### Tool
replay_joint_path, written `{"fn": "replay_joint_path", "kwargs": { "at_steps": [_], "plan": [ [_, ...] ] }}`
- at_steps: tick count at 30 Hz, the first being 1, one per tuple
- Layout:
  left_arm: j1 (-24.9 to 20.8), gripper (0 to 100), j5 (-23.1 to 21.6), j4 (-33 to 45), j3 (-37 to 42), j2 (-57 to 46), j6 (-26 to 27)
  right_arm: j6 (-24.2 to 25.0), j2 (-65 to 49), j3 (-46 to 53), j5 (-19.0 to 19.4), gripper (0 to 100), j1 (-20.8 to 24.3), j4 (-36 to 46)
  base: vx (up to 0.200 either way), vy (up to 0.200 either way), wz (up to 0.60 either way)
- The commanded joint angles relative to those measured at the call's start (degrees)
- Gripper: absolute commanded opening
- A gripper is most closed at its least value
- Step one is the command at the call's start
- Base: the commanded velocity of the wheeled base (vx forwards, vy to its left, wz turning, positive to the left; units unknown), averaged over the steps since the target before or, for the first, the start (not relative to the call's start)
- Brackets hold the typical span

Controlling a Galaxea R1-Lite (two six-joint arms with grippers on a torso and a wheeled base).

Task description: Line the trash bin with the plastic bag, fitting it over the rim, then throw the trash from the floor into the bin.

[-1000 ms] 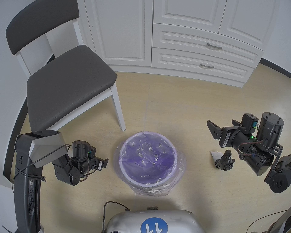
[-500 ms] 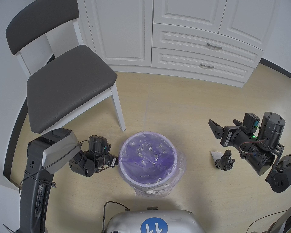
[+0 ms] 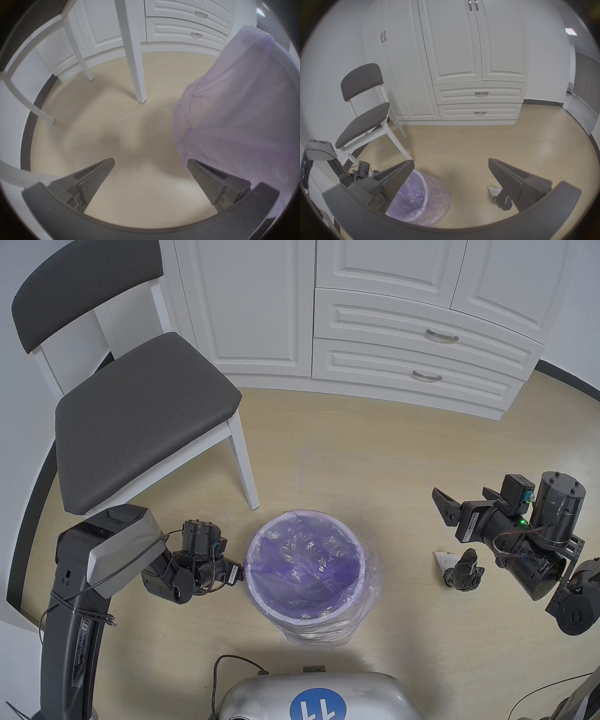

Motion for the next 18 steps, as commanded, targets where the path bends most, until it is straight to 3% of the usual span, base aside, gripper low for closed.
{"fn": "replay_joint_path", "kwargs": {
  "at_steps": [1, 6, 13, 18],
  "plan": [
    [1.4, 100, -0.4, -1.6, 7.9, -6.2, -0.5, -1.0, -0.4, 0.7, -0.1, 100, -0.1, -0.3, 0.000, 0.000, 0.00],
    [2.2, 100, -0.6, -9.2, 19.1, -11.0, -0.7, -2.5, -2.4, 1.2, -0.1, 100, -0.7, -0.4, 0.000, 0.000, 0.00],
    [3.1, 100, -4.1, -30.6, 44.4, -21.8, -1.9, -7.8, -9.4, 3.7, -0.8, 100, -0.7, -0.4, 0.000, 0.000, 0.00],
    [4.7, 100, -4.6, -38.7, 54.9, -27.4, -2.4, -11.5, -13.0, 5.5, -0.8, 100, -0.7, -0.3, 0.000, 0.000, 0.00]
  ]
}}
